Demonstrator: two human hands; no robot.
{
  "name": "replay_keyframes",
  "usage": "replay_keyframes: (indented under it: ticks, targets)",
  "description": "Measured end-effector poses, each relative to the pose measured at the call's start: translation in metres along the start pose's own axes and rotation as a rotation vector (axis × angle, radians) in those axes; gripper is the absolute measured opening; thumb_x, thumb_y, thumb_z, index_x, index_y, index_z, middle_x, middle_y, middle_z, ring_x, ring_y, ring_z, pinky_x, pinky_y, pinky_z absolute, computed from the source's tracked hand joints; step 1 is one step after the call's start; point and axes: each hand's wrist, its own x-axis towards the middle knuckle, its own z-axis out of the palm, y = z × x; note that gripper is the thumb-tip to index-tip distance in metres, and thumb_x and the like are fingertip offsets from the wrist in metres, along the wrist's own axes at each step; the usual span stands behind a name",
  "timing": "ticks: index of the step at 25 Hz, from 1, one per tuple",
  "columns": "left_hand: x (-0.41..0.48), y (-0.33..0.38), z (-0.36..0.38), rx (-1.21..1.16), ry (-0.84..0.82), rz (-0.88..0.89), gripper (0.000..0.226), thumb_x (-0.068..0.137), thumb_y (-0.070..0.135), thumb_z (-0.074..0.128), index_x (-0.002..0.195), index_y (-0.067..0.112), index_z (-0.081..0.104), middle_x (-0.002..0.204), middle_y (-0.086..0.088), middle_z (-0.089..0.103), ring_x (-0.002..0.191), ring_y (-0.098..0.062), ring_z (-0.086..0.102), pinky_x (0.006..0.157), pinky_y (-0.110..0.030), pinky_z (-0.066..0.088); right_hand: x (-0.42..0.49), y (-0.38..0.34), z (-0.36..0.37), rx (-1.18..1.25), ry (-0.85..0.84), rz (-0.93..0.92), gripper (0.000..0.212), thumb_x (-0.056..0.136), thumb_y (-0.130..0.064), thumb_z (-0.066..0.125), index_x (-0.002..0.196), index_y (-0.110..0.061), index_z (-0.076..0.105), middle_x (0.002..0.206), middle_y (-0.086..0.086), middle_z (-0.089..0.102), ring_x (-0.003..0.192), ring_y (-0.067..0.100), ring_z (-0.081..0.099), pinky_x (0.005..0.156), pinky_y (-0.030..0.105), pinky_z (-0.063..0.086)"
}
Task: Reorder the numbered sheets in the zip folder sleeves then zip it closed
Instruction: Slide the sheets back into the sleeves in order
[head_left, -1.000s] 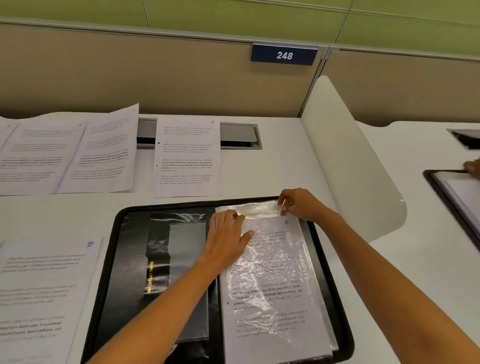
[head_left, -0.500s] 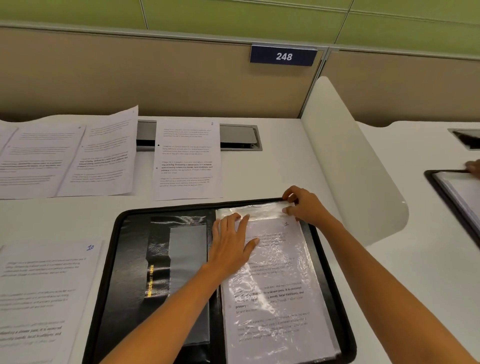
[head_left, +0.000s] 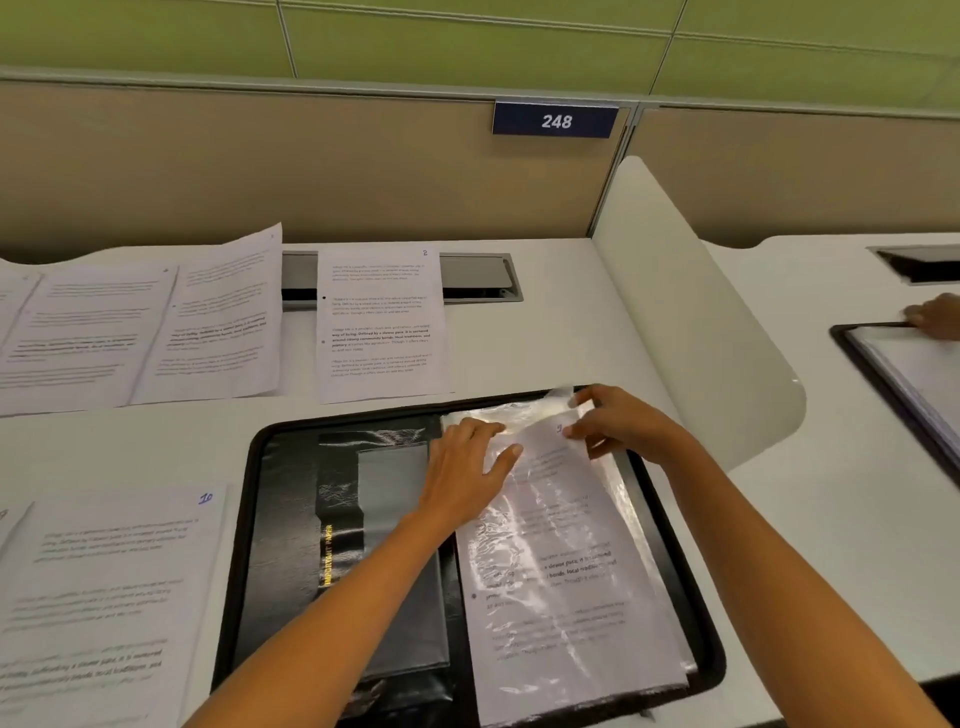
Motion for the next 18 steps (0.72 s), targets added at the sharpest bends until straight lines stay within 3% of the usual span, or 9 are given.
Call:
replay_keyframes:
  ticks: [3,7,12,14,18]
  targets:
    - [-0.017,0.012,-0.024,-0.364,-0.064,0.005,0.054,0.083,0.068,0.053,0.121,0.031,0.06,0.113,0.014,0.057,0.099,-0.001,0.057,0.088,-0.034,0.05,-0.018,-0.04,0.022,0.069,-0.117,-0.07,0.05,0.078,-0.008,0.077,0.122,-0.013,0.054,0.104,0.015,0.069,0.087,0.028,0.072,0.08,0.041,0.059]
    - [-0.039,0.007,-0.056,-0.739,-0.018,-0.045,0.055,0.079,0.065,0.057,0.119,0.028,0.06,0.109,0.007,0.066,0.099,-0.012,0.064,0.085,-0.035,0.055,-0.028,-0.089,0.068,0.077,-0.227,-0.096,0.049,0.079,-0.012,0.077,0.122,-0.016,0.053,0.105,0.012,0.071,0.091,0.027,0.072,0.084,0.04,0.058]
    - [-0.052,-0.027,-0.113,-0.854,0.026,-0.167,0.058,0.077,0.057,0.06,0.121,0.02,0.057,0.109,0.001,0.067,0.096,-0.013,0.068,0.074,-0.026,0.057,-0.031,-0.132,0.134,0.045,-0.212,-0.121,0.045,0.083,-0.025,0.075,0.121,-0.018,0.051,0.101,0.004,0.068,0.089,0.021,0.07,0.082,0.043,0.056]
    - [-0.058,-0.046,-0.13,-0.88,0.032,-0.238,0.057,0.081,0.057,0.059,0.125,0.021,0.057,0.112,0.001,0.068,0.098,-0.015,0.069,0.078,-0.028,0.058,-0.033,-0.139,0.156,0.076,-0.238,-0.118,0.038,0.086,-0.035,0.071,0.117,-0.02,0.053,0.103,0.005,0.069,0.092,0.023,0.07,0.083,0.046,0.056]
    - [-0.07,-0.085,-0.152,-0.838,0.09,-0.426,0.02,0.092,0.031,0.062,0.111,0.025,0.065,0.106,-0.003,0.072,0.091,-0.018,0.071,0.082,-0.034,0.058,-0.028,-0.133,0.185,0.163,-0.239,-0.088,0.035,0.091,-0.036,0.065,0.117,-0.015,0.056,0.108,0.011,0.07,0.098,0.026,0.069,0.087,0.05,0.055]
